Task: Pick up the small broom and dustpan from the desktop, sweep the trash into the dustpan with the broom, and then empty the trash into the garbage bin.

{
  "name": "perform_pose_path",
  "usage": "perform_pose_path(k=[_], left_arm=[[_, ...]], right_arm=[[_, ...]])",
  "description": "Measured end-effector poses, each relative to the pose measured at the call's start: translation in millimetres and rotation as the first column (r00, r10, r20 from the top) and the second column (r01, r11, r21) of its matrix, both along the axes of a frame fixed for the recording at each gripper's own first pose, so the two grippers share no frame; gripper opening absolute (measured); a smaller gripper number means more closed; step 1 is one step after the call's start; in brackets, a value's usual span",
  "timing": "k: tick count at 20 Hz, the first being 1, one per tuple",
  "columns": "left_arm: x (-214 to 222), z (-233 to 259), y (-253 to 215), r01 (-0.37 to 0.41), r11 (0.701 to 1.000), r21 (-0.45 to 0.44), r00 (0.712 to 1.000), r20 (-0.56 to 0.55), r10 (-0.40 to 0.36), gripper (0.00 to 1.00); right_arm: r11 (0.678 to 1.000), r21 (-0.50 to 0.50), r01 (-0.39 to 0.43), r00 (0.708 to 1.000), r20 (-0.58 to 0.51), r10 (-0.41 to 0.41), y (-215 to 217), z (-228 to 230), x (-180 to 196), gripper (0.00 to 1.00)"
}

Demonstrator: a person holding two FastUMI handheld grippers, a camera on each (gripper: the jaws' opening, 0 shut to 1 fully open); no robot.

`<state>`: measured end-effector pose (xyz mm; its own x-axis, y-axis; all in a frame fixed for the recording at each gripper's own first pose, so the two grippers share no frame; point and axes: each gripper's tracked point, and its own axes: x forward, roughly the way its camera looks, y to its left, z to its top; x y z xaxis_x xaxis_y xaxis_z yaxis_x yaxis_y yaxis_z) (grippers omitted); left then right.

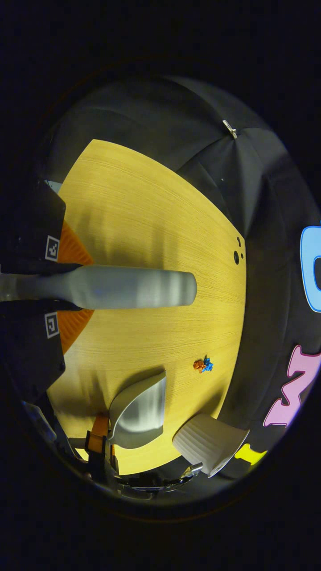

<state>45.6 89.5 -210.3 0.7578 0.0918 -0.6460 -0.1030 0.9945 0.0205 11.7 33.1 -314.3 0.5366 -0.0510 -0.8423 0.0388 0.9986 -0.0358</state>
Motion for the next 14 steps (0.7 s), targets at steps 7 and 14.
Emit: perform_pose_path(k=[7, 14], left_arm=[[15.1, -5.0, -8.6, -0.013, 1.000, -0.015, 1.000, -0.012, 0.012, 0.25], [69.5, 16.9, -13.4, 0.056, 0.998, 0.024, 0.998, -0.022, -0.056, 0.27]], right_arm=[[0.981, 0.155, -0.115, 0.993, 0.014, 0.114, 7.1, 2.3, 2.0, 0.37], [0.962, 0.139, -0.234, 0.972, 0.033, 0.231, -6.3, 3.8, -3.1, 0.35]])
